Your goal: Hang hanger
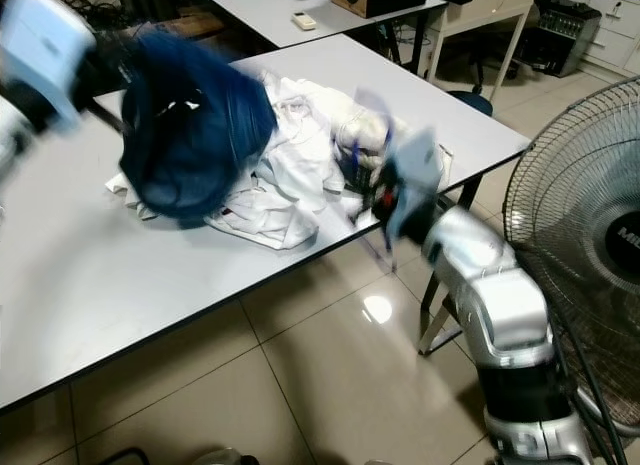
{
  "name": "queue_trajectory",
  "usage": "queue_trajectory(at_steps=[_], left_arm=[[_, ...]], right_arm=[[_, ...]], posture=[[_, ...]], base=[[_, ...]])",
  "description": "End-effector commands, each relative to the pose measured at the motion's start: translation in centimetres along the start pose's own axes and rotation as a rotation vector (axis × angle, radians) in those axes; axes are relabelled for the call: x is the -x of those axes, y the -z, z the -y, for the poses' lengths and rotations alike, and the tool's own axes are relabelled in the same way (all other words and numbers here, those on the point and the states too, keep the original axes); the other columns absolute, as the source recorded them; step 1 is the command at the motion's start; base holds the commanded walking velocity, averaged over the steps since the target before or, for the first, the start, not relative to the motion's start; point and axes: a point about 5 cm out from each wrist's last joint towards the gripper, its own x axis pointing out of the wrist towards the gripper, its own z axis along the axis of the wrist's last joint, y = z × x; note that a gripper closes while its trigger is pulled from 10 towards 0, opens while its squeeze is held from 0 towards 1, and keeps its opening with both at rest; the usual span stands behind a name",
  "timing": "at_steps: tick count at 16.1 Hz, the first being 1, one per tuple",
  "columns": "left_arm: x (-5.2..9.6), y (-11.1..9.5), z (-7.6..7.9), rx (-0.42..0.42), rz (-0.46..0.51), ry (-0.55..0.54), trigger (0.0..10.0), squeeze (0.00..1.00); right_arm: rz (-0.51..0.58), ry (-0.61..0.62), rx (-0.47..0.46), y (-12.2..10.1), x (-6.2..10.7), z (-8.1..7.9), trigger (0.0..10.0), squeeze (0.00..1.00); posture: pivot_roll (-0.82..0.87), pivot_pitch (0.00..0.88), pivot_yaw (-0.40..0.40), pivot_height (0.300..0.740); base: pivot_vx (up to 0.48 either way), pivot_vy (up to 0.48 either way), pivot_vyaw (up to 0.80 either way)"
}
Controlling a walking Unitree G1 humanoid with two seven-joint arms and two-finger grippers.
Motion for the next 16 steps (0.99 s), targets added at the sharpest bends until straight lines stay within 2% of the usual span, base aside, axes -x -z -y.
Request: queue_trajectory(at_steps=[1, 2, 3, 5, 8, 10, 11, 13, 14, 15, 16], left_arm=[[0.4, -1.3, -0.9, -0.002, 0.045, -0.002, 0.0, 0.0], [0.3, -1.5, 0.1, 0.03, 0.05, 0.051, 0.0, 0.0], [0.2, -1.4, 2.1, 0.08, 0.05, 0.133, 0.0, 0.0], [-0.1, -0.8, 5.3, 0.149, 0.035, 0.224, 0.0, 0.0], [-0.2, -0.6, 6.0, 0.178, 0.039, 0.242, 0.0, 0.0], [-0.9, 0.1, 7.1, 0.143, 0.004, 0.26, 0.0, 0.0], [-1.1, 0.5, 7.7, 0.129, -0.01, 0.269, 0.0, 0.0], [-1.6, 1.6, 8.9, 0.013, -0.062, 0.295, 0.0, 0.0], [-1.7, 2.6, 9.6, -0.086, -0.103, 0.318, 0.0, 0.0], [-1.7, 3.1, 10.0, -0.103, -0.127, 0.328, 2.4, 0.0], [-1.7, 4.2, 10.7, -0.126, -0.17, 0.346, 4.0, 0.0]], right_arm=[[0.024, 0.059, -0.017, -0.2, 0.4, 0.8, 10.0, 0.0], [-0.002, 0.053, -0.022, 0.4, 0.7, 0.5, 10.0, 0.0], [-0.06, 0.025, -0.032, 1.7, 1.2, -0.1, 10.0, 0.0], [-0.172, -0.049, -0.048, 4.0, 2.5, -1.4, 10.0, 0.0], [-0.204, -0.067, -0.05, 4.6, 2.9, -1.7, 10.0, 0.0], [-0.228, -0.15, -0.083, 5.0, 3.7, -2.7, 10.0, 0.0], [-0.229, -0.153, -0.084, 5.0, 3.8, -2.8, 10.0, 0.0], [-0.259, -0.115, -0.082, 5.5, 3.8, -2.6, 10.0, 0.0], [-0.279, -0.053, -0.081, 6.0, 3.6, -2.0, 10.0, 0.0], [-0.268, -0.033, -0.095, 5.9, 3.4, -1.8, 10.0, 0.0], [-0.238, -0.031, -0.128, 5.5, 3.2, -1.9, 10.0, 0.0]], posture=[[-0.16, 0.0, 0.098, 0.74], [-0.16, 0.0, 0.098, 0.74], [-0.17, 0.0, 0.094, 0.74], [-0.18, 0.0, 0.099, 0.74], [-0.18, 0.0, 0.103, 0.74], [-0.19, 0.0, 0.106, 0.74], [-0.19, 0.0, 0.108, 0.74], [-0.2, 0.0, 0.112, 0.74], [-0.2, 0.0, 0.114, 0.74], [-0.2, 0.0, 0.114, 0.74], [-0.2, 0.0, 0.114, 0.74]], base=[[0.0, 0.0, 0.0], [0.0, 0.0, 0.0], [0.0, 0.0, 0.0], [0.0, 0.0, 0.0], [0.0, 0.0, 0.0], [0.0, 0.0, 0.0], [0.0, 0.0, 0.0], [0.0, 0.0, 0.0], [0.0, 0.0, 0.0], [0.0, 0.0, 0.0], [0.0, 0.0, 0.0]])
